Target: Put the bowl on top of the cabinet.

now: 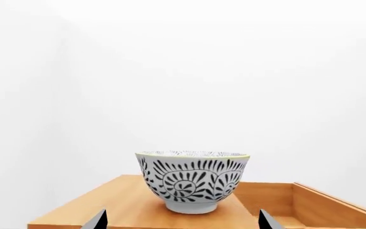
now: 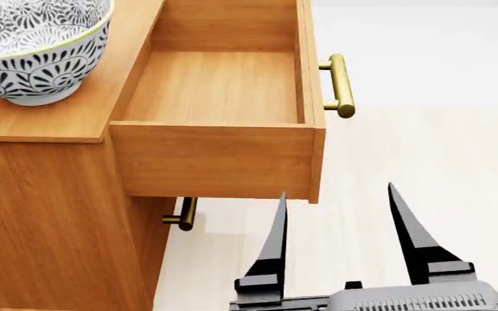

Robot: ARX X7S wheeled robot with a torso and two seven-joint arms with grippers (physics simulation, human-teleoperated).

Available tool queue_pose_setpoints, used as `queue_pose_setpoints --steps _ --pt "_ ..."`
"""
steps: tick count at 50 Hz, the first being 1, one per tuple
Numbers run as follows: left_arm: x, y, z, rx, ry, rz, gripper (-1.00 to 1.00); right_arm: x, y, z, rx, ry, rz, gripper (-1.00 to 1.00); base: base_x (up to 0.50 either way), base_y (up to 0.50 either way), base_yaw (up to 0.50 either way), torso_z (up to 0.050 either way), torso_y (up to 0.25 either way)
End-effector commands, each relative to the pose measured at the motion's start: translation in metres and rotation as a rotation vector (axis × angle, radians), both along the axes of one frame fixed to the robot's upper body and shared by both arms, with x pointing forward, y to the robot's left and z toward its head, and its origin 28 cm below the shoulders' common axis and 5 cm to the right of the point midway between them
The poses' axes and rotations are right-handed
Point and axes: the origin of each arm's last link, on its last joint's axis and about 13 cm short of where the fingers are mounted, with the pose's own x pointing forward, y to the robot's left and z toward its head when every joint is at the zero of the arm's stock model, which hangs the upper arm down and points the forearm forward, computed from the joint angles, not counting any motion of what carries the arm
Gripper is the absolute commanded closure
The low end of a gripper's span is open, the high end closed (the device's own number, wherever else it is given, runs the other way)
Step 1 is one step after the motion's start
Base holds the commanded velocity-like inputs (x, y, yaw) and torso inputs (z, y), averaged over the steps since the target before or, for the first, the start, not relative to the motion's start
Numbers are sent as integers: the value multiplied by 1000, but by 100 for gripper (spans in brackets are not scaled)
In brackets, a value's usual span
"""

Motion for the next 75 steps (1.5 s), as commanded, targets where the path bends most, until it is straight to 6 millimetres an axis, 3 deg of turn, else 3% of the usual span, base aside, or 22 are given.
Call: queue_pose_setpoints --steps 1,15,31,46,53,75 --pt "-1 -7 -5 34 42 -67 -100 -29 2 -9 55 -36 -19 -100 0 0 0 0 0" --pt "-3 -9 -7 82 94 -80 -100 -48 -14 -3 79 -54 -130 -100 0 0 0 0 0" --pt "2 19 -8 60 88 57 -100 -73 -51 16 139 -120 -309 -100 0 0 0 0 0" --pt "-1 31 -5 43 78 114 -100 -103 -72 33 159 -187 -437 -100 0 0 0 0 0" --pt "-3 37 -3 36 71 146 -100 -116 -91 33 174 -216 -494 -100 0 0 0 0 0" --pt "-9 52 3 17 51 214 -100 -154 -117 38 200 -272 -610 -100 0 0 0 0 0"
